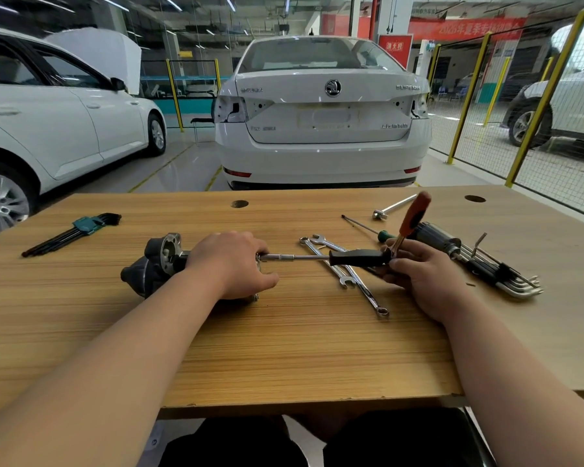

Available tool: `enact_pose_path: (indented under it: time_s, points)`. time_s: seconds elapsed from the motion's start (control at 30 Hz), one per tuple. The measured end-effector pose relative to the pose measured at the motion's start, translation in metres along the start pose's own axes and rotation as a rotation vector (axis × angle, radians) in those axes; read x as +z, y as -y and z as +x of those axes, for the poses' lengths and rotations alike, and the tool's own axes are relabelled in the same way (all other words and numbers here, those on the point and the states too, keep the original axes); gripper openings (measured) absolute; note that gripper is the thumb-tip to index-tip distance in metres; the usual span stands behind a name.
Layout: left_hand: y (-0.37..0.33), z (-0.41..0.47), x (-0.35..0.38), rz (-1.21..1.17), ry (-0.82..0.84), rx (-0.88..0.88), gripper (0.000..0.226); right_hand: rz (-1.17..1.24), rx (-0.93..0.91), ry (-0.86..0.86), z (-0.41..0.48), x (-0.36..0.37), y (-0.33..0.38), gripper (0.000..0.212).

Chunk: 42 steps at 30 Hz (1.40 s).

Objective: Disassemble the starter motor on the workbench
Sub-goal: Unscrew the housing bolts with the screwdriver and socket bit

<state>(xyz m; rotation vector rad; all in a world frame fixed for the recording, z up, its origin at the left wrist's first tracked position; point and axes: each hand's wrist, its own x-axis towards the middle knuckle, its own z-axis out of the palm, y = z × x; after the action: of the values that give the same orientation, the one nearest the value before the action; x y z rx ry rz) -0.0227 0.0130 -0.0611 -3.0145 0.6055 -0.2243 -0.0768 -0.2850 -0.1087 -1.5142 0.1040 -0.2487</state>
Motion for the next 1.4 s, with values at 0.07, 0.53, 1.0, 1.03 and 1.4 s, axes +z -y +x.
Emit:
enact_pose_path:
  time_s: [0.07, 0.53, 1.0, 1.03, 1.4]
  points:
    - [0.0, 0.0, 0.0, -0.009, -0.008, 0.005, 0.062, -0.071, -0.016, -0.005, 0.001, -0.002, -0.002, 0.039]
    - [0.0, -0.001, 0.002, -0.037, -0.044, 0.005, 0.055, -0.262, -0.025, -0.043, -0.001, 0.0, -0.002, 0.026]
    - [0.001, 0.0, 0.004, -0.047, -0.05, -0.001, 0.05, -0.481, -0.043, -0.06, -0.012, 0.007, 0.006, 0.023]
    - [0.001, 0.0, 0.005, -0.048, -0.05, -0.001, 0.05, -0.46, -0.063, -0.054, -0.012, 0.008, 0.006, 0.018]
    - [0.003, 0.004, 0.006, -0.023, -0.056, 0.006, 0.057, -0.226, -0.044, -0.01, -0.007, 0.0, 0.006, 0.031]
